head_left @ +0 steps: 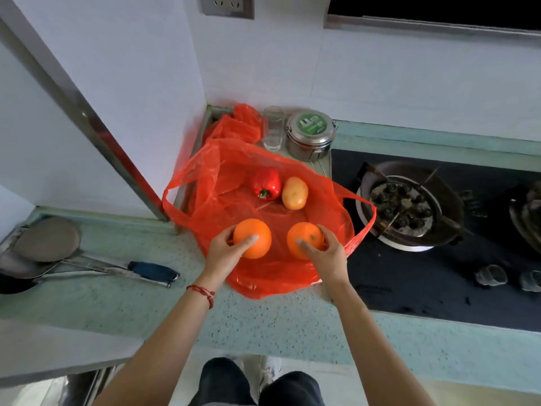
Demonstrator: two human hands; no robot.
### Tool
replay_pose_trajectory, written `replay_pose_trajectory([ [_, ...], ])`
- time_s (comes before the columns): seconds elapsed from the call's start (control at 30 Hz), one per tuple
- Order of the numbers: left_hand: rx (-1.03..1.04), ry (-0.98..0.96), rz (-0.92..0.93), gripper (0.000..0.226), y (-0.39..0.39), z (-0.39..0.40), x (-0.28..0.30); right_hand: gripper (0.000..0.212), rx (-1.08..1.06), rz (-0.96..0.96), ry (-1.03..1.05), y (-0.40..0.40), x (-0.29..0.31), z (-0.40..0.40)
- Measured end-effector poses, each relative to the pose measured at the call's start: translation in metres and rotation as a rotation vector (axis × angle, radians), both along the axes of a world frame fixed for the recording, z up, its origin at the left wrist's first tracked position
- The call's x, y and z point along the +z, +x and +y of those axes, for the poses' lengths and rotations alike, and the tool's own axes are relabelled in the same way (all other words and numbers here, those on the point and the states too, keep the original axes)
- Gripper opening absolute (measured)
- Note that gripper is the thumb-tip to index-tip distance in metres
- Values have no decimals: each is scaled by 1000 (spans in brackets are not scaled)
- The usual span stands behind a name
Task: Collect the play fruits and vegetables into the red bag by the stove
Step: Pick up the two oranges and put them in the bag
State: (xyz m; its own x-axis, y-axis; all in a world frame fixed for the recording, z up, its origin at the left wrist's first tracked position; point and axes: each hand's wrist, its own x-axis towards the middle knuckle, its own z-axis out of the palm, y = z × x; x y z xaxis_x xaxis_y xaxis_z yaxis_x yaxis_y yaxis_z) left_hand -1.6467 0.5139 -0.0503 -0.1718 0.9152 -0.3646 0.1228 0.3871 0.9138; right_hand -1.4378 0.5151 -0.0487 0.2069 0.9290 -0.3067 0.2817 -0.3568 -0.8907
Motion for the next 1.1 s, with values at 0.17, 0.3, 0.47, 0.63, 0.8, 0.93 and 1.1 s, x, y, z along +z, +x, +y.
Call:
replay_pose_trajectory([
  [0.17,-27,13,54,48,8,37,-6,71,3,-49,-27,-4,-13,28],
  [0.3,-67,32,178,63,14,65,-13,72,-18,-83,-47,-6,-22,42],
  [0.47,-104,-4,267,70,15,83,-23,74,-34,-115,-72,-9,-30,55],
  [0.63,-107,-40,255,80,13,91,-29,75,-43,-143,-91,-12,-35,63],
  [0.8,-96,-38,241,63,13,97,-34,75,-61,-148,-85,-16,-35,67],
  [0.93,-103,-28,228,62,14,101,-35,76,-65,-156,-80,-18,-35,70],
  [1.1,-120,-25,189,67,14,98,-33,81,-65,-161,-79,-21,-36,66],
])
